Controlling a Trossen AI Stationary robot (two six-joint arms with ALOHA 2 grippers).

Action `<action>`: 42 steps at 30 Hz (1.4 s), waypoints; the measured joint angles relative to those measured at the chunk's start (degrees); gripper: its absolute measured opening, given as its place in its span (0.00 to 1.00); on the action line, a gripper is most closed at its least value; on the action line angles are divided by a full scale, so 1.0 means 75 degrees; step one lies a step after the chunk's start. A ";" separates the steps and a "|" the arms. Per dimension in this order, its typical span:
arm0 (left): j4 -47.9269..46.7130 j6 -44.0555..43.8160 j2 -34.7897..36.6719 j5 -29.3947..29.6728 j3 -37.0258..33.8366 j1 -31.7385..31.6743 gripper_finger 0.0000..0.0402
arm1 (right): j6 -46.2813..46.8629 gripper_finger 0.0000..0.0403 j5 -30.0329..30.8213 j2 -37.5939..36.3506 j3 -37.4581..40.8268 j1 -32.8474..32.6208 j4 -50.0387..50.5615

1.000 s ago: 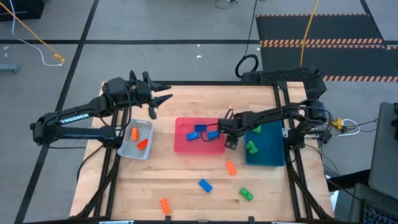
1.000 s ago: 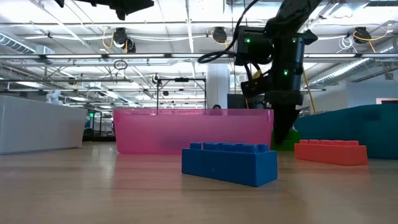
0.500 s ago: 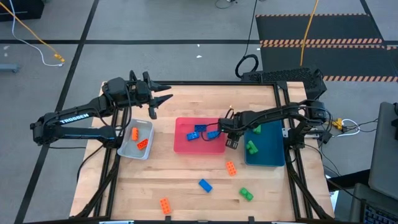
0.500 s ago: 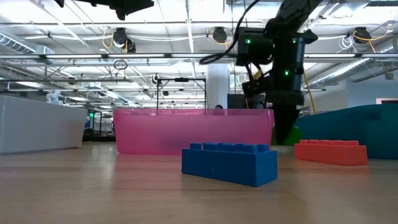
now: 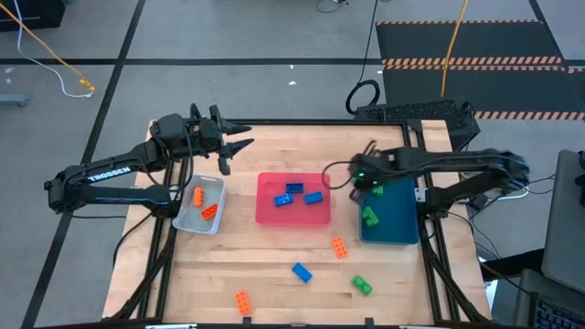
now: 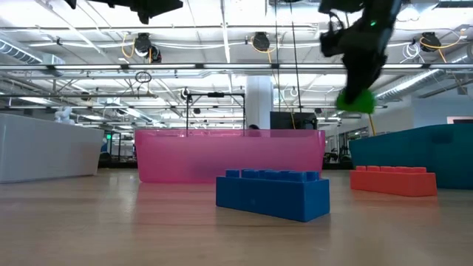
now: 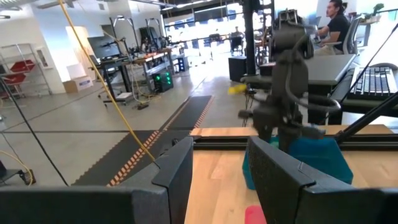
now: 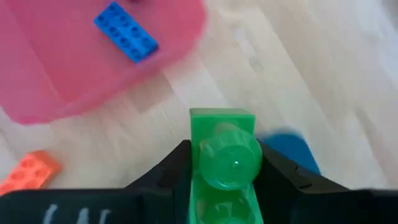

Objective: Sort & place blocks by color
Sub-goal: Put the green game piece into the blue bin, then put the orange game piece into the gray bin

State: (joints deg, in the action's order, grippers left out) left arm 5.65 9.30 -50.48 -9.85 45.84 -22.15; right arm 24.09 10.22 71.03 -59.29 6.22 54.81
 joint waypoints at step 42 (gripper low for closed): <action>0.0019 0.0003 0.0000 -0.0003 0.0000 0.0000 0.39 | 0.1668 0.61 -0.0601 -0.0651 0.1163 -0.0594 0.0643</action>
State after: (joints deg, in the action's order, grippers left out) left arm 5.79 9.32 -50.48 -9.87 45.84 -22.15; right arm 36.60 5.72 66.15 -50.57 1.76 59.64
